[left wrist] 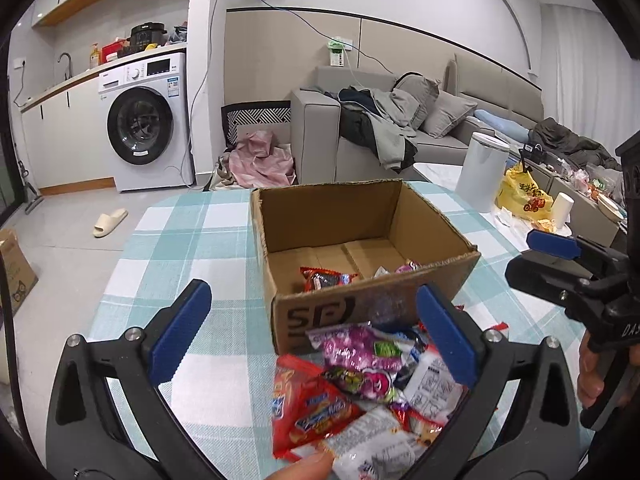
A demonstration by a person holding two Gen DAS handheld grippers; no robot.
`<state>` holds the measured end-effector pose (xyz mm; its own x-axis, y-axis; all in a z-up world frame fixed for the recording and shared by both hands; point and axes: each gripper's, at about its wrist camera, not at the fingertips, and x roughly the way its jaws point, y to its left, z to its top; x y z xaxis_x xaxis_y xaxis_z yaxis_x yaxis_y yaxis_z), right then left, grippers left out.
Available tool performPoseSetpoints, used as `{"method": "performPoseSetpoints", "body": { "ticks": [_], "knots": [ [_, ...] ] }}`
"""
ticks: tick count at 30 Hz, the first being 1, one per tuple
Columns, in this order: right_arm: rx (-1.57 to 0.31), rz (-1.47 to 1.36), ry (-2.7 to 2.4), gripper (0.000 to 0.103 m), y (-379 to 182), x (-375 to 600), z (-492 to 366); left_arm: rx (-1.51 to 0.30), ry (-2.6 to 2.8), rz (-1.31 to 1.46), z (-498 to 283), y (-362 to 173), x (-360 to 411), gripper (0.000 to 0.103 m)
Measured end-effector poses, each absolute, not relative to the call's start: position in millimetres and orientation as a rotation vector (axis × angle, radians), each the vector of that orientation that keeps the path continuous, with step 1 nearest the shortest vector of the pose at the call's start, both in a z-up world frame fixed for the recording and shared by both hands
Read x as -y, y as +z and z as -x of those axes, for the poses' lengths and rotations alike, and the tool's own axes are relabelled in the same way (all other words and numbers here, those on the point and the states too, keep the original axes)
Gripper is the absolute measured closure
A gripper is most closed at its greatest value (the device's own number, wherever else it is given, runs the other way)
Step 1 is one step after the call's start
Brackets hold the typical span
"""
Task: Organize snacks
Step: 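Move both open grippers back from the box to the snack pile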
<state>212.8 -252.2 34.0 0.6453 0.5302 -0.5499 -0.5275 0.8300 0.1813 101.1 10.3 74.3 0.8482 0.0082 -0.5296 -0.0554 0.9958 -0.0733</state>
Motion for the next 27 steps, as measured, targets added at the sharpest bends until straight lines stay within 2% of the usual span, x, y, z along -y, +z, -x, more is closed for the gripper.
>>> {"method": "performPoseSetpoints", "body": {
  "ticks": [17, 27],
  "knots": [
    [-0.690, 0.071, 0.582, 0.000, 8.8, 259.1, -169.5, -0.565, 0.044, 0.076, -29.9, 67.8, -4.0, 0.001],
    [-0.768, 0.063, 0.549, 0.000, -10.9, 268.0, -168.3, -0.624, 0.027, 0.055, -23.2, 56.1, 5.5, 0.001]
  ]
}}
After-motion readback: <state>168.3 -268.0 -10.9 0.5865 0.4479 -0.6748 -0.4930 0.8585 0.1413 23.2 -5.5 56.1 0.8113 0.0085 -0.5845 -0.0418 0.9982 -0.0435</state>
